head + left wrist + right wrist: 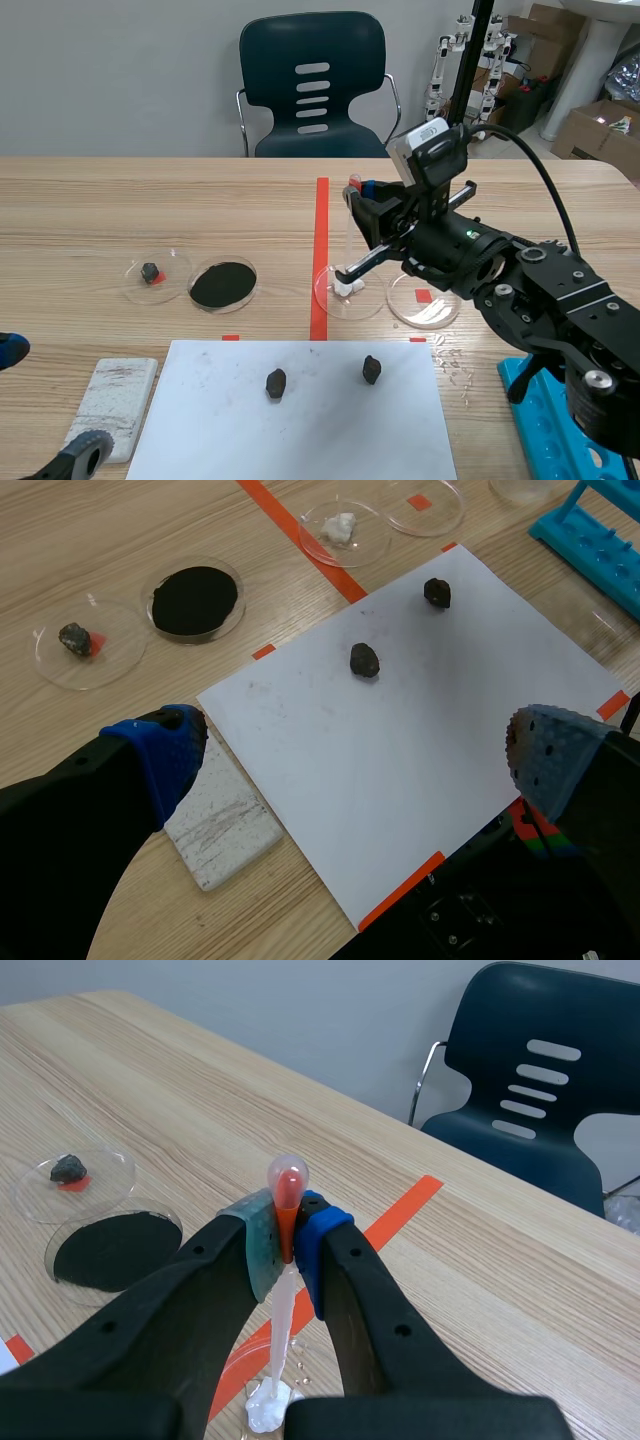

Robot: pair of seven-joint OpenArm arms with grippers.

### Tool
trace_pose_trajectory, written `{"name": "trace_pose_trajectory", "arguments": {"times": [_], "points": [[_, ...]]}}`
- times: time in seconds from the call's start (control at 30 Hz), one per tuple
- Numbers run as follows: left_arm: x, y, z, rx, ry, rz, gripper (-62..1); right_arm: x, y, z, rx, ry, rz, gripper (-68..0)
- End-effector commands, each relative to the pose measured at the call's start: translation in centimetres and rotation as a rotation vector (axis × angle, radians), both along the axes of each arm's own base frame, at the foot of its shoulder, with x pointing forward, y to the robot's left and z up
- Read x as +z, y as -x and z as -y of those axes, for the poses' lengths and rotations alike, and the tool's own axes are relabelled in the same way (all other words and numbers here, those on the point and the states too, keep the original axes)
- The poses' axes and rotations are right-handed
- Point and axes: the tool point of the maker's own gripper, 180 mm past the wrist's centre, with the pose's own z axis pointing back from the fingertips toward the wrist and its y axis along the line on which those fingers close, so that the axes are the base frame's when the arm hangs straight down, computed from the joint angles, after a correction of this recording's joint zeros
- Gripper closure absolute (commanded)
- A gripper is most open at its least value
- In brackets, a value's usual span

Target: Squeeze the dropper onto the mineral

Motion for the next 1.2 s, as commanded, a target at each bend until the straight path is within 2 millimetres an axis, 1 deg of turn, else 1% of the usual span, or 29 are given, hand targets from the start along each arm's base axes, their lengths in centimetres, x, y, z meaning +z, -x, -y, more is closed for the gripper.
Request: {"name": "trace_pose_trajectory", "arguments": {"times": [0.0,0.73,1.0,1.17], "points": [[0.6,-0.3,0.2,0.007,0.024,0.021,-62.3,1.1,-0.6,0.4,-0.001,-0.011,0.032,-1.1],[0.6,-0.3,0.2,0.007,0.024,0.021,-62.3,1.2,-0.5,0.3,0.000,-0.012,0.035,-1.1],[0.6,-0.3,0.2,0.007,0.024,0.021,-62.3,1.7,-0.3,0.4,0.006,-0.008,0.050,-1.1],[0.6,-0.3,0.2,0.007,0.024,0.022,-62.3,2.7,0.1,0.5,0.016,-0.005,0.079,-1.1]]}}
